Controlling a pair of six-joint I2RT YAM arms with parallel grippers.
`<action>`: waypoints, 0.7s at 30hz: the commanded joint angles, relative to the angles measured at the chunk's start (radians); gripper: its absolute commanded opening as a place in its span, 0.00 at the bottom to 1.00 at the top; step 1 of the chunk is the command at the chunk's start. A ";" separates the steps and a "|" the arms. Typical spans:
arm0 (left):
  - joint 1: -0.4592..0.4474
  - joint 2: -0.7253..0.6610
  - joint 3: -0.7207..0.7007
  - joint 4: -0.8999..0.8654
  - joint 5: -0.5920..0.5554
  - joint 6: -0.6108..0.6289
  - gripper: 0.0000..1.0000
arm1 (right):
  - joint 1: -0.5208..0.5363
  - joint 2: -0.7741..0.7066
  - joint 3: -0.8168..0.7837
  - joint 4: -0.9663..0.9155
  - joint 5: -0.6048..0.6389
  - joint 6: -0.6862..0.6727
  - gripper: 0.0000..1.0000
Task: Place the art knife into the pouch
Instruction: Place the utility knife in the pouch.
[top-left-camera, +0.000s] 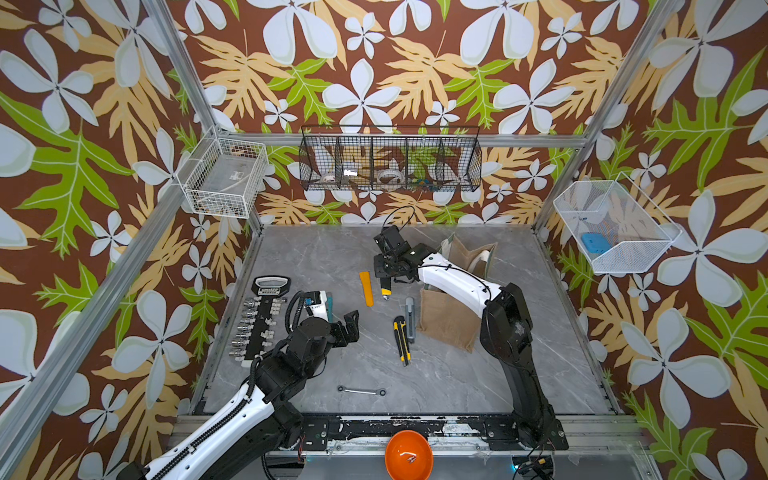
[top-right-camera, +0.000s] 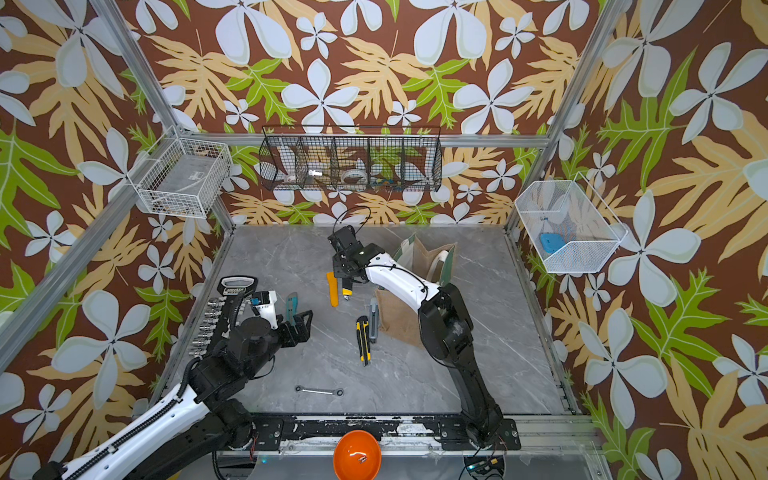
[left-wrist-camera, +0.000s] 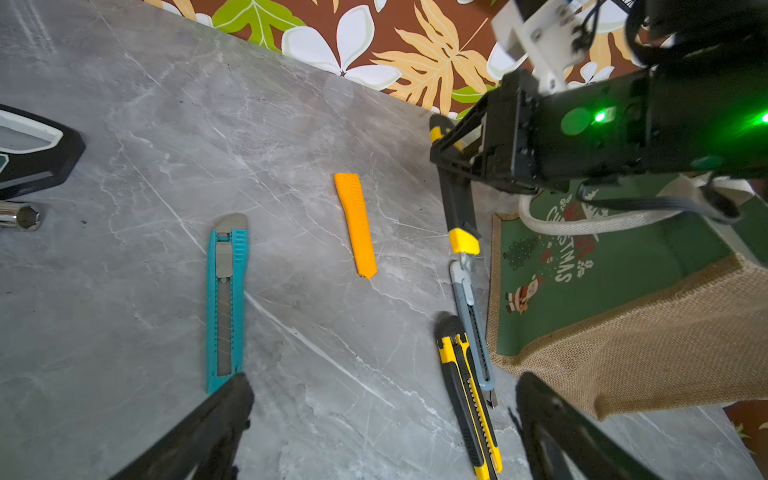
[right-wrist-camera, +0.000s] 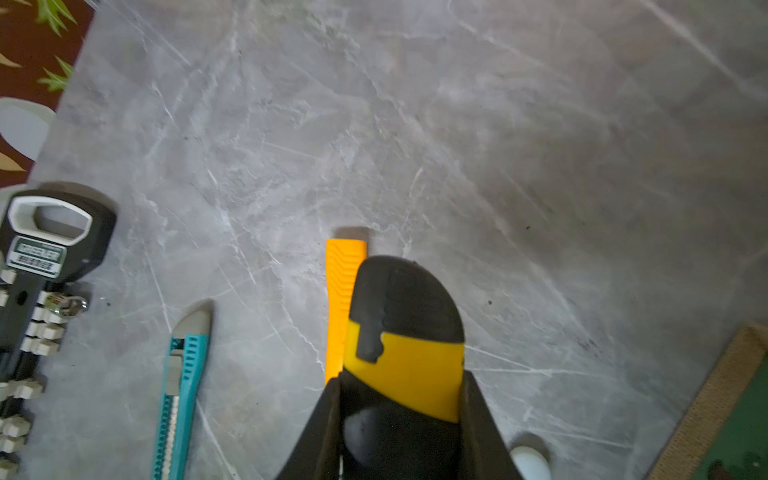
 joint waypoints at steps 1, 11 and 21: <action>0.002 0.006 0.013 0.027 0.009 -0.005 1.00 | 0.001 -0.038 0.064 -0.024 0.043 -0.043 0.16; 0.003 0.054 0.048 0.052 0.063 0.004 1.00 | 0.001 -0.246 0.133 -0.037 0.291 -0.185 0.16; 0.002 0.072 0.149 0.128 0.216 0.036 1.00 | 0.000 -0.626 -0.389 0.177 0.450 -0.162 0.13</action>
